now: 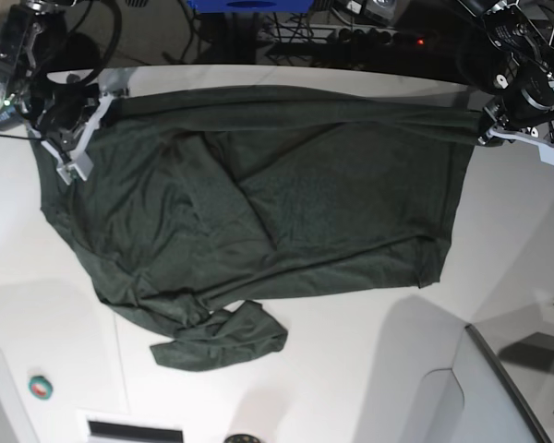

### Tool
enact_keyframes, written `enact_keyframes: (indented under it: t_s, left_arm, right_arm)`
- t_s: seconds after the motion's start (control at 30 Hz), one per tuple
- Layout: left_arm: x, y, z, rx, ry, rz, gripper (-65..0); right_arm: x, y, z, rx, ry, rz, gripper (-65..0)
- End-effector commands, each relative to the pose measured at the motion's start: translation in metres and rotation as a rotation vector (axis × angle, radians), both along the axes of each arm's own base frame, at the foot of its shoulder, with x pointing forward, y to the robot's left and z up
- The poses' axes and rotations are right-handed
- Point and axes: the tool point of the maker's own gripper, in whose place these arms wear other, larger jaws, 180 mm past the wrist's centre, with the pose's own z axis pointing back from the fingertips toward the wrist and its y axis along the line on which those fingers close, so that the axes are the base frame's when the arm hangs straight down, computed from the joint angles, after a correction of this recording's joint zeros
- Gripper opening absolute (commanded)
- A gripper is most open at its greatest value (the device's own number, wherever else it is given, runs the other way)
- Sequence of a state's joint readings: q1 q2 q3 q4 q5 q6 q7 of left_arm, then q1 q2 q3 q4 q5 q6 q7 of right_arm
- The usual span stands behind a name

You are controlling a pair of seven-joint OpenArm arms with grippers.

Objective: Layout the t-shirt on the table in an organized manner, then fold the t-shirt properly
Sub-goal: 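Release the shirt edge with the right gripper and lift it away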

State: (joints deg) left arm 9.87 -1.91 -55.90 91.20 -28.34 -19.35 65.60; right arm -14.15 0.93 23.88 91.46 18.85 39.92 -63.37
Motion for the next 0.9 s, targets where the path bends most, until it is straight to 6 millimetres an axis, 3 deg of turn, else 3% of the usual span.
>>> enact_keyframes:
  t_s: [0.0, 0.3, 0.87]
  left_arm:
    - [0.002, 0.007, 0.008, 0.027, -0.02, 0.001, -65.0]
    - [-0.001, 0.006, 0.007, 0.026, -0.013, -0.004, -65.0]
    - [-0.005, 0.007, 0.006, 0.029, -0.005, -0.006, -65.0]
  right_arm:
    - [0.006, -0.003, 0.005, -0.003, -0.024, -0.001, -64.2]
    - [-0.006, 0.002, -0.012, 0.034, 0.033, -0.014, -64.2]
    - [0.043, 0.006, -0.001, 0.059, -0.033, -0.017, -64.2]
